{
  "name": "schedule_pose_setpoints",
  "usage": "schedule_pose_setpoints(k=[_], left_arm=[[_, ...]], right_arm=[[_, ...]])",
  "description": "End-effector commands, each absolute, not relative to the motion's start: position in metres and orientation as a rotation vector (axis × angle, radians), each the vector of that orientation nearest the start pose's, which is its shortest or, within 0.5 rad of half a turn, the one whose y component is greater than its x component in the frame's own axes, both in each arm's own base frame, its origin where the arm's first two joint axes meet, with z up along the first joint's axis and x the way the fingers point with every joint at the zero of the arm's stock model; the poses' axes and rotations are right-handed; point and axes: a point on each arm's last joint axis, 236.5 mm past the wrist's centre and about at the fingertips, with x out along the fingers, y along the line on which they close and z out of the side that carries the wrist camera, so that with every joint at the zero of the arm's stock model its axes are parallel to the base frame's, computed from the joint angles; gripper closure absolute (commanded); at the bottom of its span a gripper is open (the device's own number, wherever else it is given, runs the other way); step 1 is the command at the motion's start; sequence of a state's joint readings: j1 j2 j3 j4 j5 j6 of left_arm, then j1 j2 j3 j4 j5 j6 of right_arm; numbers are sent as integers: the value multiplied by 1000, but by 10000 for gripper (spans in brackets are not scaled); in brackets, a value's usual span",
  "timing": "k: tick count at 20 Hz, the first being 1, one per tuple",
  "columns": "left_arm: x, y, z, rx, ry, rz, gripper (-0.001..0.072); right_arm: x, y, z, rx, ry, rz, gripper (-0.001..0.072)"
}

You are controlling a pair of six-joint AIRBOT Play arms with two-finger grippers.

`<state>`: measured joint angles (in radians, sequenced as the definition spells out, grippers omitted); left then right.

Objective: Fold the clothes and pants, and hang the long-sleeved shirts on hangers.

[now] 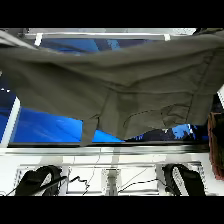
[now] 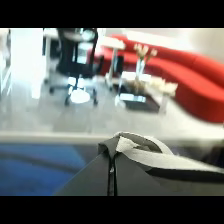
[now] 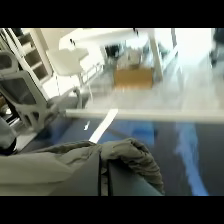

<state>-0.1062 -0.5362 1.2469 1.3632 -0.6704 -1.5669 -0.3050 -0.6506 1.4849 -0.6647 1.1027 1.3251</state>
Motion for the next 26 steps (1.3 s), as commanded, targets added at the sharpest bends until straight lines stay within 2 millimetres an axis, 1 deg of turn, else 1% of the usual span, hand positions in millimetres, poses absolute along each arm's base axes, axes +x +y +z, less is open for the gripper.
schedule_pose_setpoints(k=[1,2,3,4,5,6,7,8,9,10,11,13,14,15,16,18,20,21,22,23,24,26], left_arm=[[369,-80,349,-219,178,-261,698],[398,-97,314,-274,277,-293,698],[420,-115,281,-309,363,-321,698],[439,-137,246,-318,441,-347,698],[453,-157,217,-301,491,-366,698],[466,-175,190,-275,524,-379,698],[476,-191,169,-255,541,-389,698],[484,-202,155,-250,546,-395,698],[491,-209,147,-251,536,-397,698],[498,-211,147,-268,511,-389,698],[503,-210,156,-292,469,-380,698],[514,-202,179,-311,372,-360,698],[516,-199,183,-316,354,-354,698],[514,-200,181,-325,367,-357,698],[509,-206,174,-332,405,-369,698],[493,-220,152,-314,515,-403,697],[467,-233,124,-321,683,-429,697],[449,-237,109,-325,784,-440,697],[424,-244,94,-316,903,-469,695],[395,-251,81,-323,1034,-507,696],[369,-260,74,-343,1145,-547,695],[325,-285,73,-387,1296,-648,695]], right_arm=[[338,69,387,412,293,447,692],[369,60,359,456,369,436,692],[396,51,330,499,440,422,692],[425,41,296,547,514,404,691],[450,33,263,591,577,384,691],[473,24,226,637,641,361,691],[490,18,194,676,695,341,691],[503,16,164,725,749,335,691],[511,19,144,779,784,346,691],[518,24,132,828,803,361,691],[524,29,125,847,805,365,691],[538,29,121,808,759,332,691],[544,30,122,780,733,318,691],[547,32,122,767,721,312,691],[549,34,122,737,713,311,691],[548,35,118,676,720,313,691],[537,28,105,584,793,291,691],[528,22,95,520,856,271,691],[517,14,87,445,919,252,692],[506,4,81,365,978,229,692],[496,-12,76,269,1034,192,691],[485,-39,75,144,1087,120,691]])
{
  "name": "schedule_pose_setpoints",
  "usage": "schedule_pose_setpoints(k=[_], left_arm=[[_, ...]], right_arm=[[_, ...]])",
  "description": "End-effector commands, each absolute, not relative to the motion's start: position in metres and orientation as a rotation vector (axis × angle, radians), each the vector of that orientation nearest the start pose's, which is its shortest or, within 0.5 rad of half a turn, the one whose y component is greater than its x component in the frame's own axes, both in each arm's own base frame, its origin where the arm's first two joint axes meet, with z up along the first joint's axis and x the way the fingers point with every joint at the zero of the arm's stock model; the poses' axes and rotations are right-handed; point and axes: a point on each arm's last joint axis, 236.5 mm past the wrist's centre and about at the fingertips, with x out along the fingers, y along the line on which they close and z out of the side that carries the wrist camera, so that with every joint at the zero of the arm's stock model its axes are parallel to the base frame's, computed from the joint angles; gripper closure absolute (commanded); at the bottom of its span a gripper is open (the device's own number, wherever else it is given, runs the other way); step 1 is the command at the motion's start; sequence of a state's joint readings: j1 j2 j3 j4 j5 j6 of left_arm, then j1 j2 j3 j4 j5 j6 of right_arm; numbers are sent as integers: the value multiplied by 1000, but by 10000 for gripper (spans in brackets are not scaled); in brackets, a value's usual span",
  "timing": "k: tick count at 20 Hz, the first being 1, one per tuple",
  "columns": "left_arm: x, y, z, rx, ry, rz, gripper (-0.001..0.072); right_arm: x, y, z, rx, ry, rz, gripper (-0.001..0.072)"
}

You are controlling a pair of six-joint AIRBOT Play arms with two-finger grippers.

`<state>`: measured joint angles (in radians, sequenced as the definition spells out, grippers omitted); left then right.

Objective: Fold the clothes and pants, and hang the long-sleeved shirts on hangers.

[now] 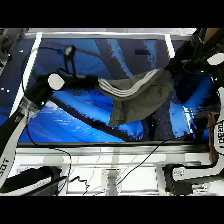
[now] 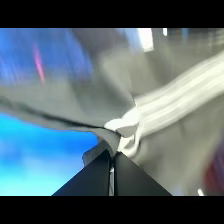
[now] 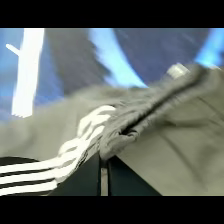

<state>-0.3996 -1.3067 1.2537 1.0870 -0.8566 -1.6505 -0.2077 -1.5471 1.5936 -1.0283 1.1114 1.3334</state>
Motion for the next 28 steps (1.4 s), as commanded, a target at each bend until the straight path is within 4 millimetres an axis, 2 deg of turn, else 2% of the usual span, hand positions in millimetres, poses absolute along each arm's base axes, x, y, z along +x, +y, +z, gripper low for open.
schedule_pose_setpoints(k=[1,3,5,7,9,10,11,12,13,16,19,20,23,24,26,28], left_arm=[[309,-297,72,-377,1328,-685,695],[288,-314,62,-311,1352,-723,695],[266,-333,46,-270,1387,-760,695],[258,-349,27,-253,1397,-768,695],[257,-360,4,-241,1419,-758,685],[257,-361,-6,-237,1439,-746,566],[256,-360,-16,-232,1463,-735,268],[258,-357,-21,-234,1478,-723,61],[261,-354,-21,-233,1475,-722,53],[285,-343,-7,-255,1395,-716,55],[311,-323,5,-309,1341,-669,55],[318,-317,8,-324,1331,-653,55],[333,-300,11,-356,1315,-615,55],[335,-297,11,-361,1313,-607,55],[340,-292,10,-365,1307,-594,55],[346,-286,8,-361,1296,-576,55]], right_arm=[[483,-51,76,120,1101,74,692],[471,-57,68,113,1164,42,692],[450,-64,57,82,1265,24,691],[436,-72,50,53,1329,0,691],[437,-74,49,46,1326,-7,689],[441,-75,50,44,1310,-9,612],[445,-76,51,41,1292,-12,396],[448,-77,52,40,1279,-14,211],[452,-78,54,34,1257,-17,181],[468,-87,60,6,1187,-45,185],[487,-99,66,6,1102,-72,190],[487,-107,60,21,1111,-86,229],[473,-140,29,134,1221,-125,236],[469,-144,20,218,1255,-99,236],[469,-131,14,341,1259,100,236],[480,-121,10,407,1197,237,223]])
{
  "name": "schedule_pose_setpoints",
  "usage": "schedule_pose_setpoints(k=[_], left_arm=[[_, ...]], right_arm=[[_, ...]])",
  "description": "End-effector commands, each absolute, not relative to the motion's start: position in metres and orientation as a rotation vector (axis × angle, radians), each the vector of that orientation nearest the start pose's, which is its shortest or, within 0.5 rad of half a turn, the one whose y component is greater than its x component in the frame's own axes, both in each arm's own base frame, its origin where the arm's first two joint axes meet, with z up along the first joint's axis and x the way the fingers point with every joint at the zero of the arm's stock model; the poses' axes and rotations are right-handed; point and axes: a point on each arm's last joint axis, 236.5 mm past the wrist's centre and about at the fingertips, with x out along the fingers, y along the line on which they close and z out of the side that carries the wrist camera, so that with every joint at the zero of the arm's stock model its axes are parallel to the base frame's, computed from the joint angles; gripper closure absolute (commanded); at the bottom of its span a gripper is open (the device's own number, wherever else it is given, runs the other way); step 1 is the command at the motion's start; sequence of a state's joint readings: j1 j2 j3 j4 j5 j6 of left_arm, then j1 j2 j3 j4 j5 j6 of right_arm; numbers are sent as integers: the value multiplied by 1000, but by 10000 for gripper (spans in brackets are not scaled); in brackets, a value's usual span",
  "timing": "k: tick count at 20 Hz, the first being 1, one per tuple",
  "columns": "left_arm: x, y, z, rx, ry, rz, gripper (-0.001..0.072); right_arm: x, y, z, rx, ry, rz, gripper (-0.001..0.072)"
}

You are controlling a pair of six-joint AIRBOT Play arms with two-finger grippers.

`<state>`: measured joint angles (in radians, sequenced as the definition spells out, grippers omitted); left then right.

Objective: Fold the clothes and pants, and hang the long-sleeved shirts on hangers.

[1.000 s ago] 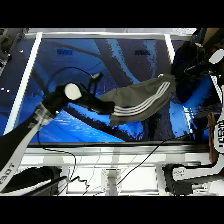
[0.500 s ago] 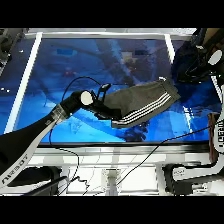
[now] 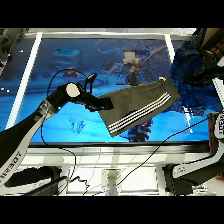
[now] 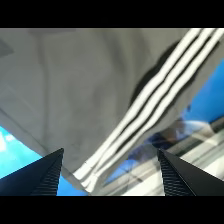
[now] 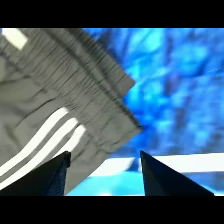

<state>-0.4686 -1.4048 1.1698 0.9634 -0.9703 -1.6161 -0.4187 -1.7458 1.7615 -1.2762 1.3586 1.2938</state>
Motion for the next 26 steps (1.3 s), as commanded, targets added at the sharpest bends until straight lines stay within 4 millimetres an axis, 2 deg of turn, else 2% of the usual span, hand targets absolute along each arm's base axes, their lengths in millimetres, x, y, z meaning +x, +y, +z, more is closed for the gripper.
schedule_pose_setpoints(k=[1,3,5,7,9,13,16,18,20,22,23,24,26], left_arm=[[348,-285,9,-364,1290,-572,55],[354,-282,9,-374,1276,-562,56],[358,-282,10,-379,1258,-557,55],[362,-282,11,-384,1239,-553,56],[363,-282,11,-381,1236,-551,56],[366,-273,6,-327,1229,-533,56],[371,-256,-4,-220,1214,-498,77],[384,-226,-14,-151,1208,-397,77],[392,-206,-24,-203,1233,-343,76],[392,-209,-36,-324,1277,-379,84],[387,-218,-42,-391,1300,-425,205],[381,-229,-50,-451,1323,-464,279],[369,-244,-67,-518,1364,-502,268]], right_arm=[[483,-120,2,381,1191,267,185],[500,-119,-14,280,1148,308,82],[520,-108,-25,180,1101,340,82],[532,-97,-41,90,1108,339,85],[533,-96,-60,-18,1156,321,86],[542,-92,-81,-55,1167,302,88],[546,-105,-85,-44,1167,229,91],[545,-105,-85,-43,1171,231,91],[542,-103,-86,-31,1181,234,91],[539,-101,-86,-25,1193,244,91],[538,-100,-85,-24,1198,247,91],[537,-100,-83,-24,1199,248,91],[538,-101,-77,-32,1190,243,88]])
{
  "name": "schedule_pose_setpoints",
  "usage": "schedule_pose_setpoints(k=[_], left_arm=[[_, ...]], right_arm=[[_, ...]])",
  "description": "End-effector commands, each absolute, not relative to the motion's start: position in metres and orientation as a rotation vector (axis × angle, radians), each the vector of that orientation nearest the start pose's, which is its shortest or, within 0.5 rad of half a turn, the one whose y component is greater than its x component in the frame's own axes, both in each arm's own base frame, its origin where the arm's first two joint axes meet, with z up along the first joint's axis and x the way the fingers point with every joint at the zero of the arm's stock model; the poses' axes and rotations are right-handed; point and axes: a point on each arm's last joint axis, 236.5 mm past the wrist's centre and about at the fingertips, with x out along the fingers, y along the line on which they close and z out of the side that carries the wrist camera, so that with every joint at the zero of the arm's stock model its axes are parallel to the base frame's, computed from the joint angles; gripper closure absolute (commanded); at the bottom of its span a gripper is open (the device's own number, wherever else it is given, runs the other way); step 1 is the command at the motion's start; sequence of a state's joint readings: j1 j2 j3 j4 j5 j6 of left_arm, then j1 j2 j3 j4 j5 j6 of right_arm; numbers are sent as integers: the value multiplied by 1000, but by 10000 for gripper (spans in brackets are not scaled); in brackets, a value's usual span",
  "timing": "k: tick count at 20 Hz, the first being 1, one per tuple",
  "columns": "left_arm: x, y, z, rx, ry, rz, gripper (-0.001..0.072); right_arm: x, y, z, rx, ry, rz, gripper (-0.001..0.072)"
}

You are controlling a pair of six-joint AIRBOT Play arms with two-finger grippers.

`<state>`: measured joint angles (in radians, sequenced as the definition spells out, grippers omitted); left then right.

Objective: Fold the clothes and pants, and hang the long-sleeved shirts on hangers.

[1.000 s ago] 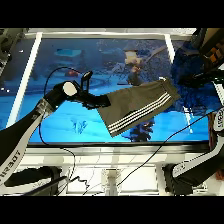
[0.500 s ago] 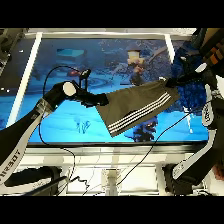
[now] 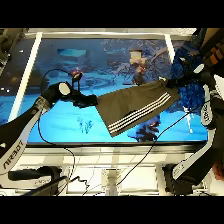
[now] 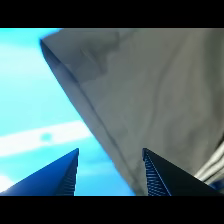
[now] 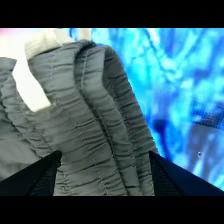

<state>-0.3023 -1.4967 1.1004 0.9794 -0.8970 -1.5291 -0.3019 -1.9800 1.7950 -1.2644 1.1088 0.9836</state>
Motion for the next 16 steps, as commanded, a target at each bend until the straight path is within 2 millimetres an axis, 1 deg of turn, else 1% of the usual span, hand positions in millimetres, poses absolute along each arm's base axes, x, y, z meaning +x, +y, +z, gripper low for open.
schedule_pose_setpoints(k=[1,2,4,7,8,9,10,11,12,14,15,16], left_arm=[[361,-253,-75,-553,1394,-516,202],[354,-263,-81,-586,1421,-529,-13],[342,-276,-95,-575,1464,-546,-1],[321,-293,-114,-536,1528,-571,7],[317,-300,-116,-549,1540,-579,58],[316,-308,-114,-572,1536,-590,81],[316,-317,-107,-608,1525,-614,139],[319,-327,-100,-646,1497,-647,143],[326,-335,-94,-683,1460,-655,131],[341,-341,-94,-729,1400,-611,128],[347,-344,-97,-732,1379,-594,84],[349,-348,-97,-739,1373,-592,63]], right_arm=[[540,-103,-73,-26,1186,227,88],[543,-105,-67,-22,1178,216,87],[551,-107,-52,-21,1150,204,88],[562,-110,-24,-35,1097,192,88],[565,-111,-14,-25,1080,178,88],[568,-111,-6,-19,1066,169,88],[569,-112,2,-17,1052,163,88],[570,-112,8,-21,1043,163,88],[571,-111,14,-22,1037,163,89],[569,-109,23,-10,1032,160,88],[568,-108,27,10,1029,152,89],[567,-107,30,24,1028,150,89]])
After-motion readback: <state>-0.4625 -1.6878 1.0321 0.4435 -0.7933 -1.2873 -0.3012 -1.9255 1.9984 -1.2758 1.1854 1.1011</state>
